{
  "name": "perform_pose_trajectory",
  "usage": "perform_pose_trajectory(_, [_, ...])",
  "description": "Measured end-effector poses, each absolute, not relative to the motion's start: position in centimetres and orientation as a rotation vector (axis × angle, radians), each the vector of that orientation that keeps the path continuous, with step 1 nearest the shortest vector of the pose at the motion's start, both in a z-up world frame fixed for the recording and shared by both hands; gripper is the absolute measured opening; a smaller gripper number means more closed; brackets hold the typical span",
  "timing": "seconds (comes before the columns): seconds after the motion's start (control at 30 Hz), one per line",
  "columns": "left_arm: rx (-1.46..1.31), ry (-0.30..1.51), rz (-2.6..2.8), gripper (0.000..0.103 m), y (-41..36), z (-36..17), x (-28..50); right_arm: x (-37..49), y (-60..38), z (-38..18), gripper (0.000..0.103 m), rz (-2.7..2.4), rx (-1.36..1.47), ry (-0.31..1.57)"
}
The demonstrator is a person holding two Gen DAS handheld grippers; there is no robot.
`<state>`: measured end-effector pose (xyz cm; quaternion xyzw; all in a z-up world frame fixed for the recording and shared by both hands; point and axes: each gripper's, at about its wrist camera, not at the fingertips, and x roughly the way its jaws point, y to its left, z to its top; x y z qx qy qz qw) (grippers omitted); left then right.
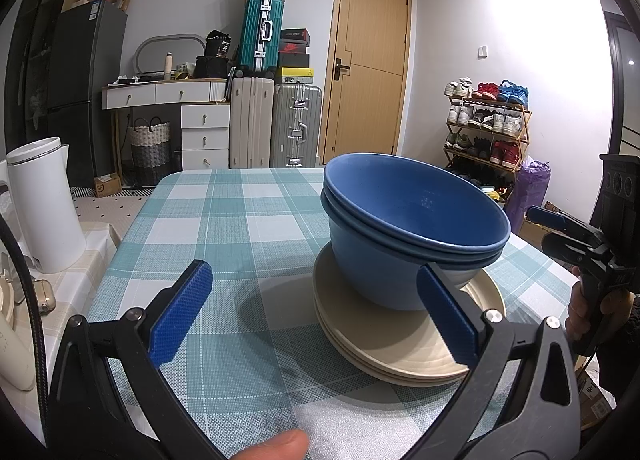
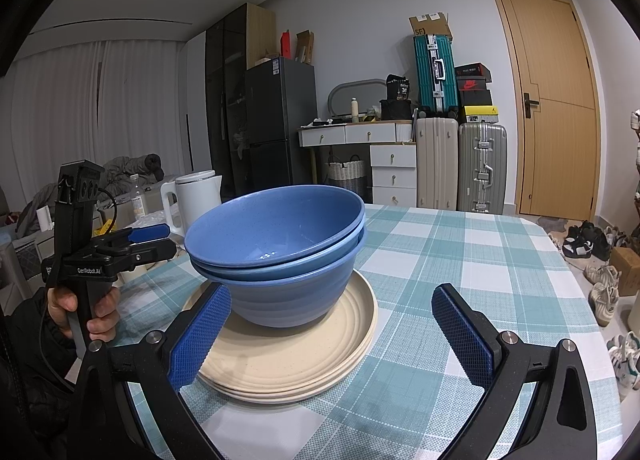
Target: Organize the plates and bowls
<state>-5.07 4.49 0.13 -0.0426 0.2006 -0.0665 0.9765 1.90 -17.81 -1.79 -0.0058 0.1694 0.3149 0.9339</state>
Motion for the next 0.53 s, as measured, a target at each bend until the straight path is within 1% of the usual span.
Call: perform_pose_trajectory(0.53, [-0.084,0.400,-0.136,0.102,4.46,0.13,-5.08,1.94,-17.84,-1.76,0.102,0.644,-0.012,0.347])
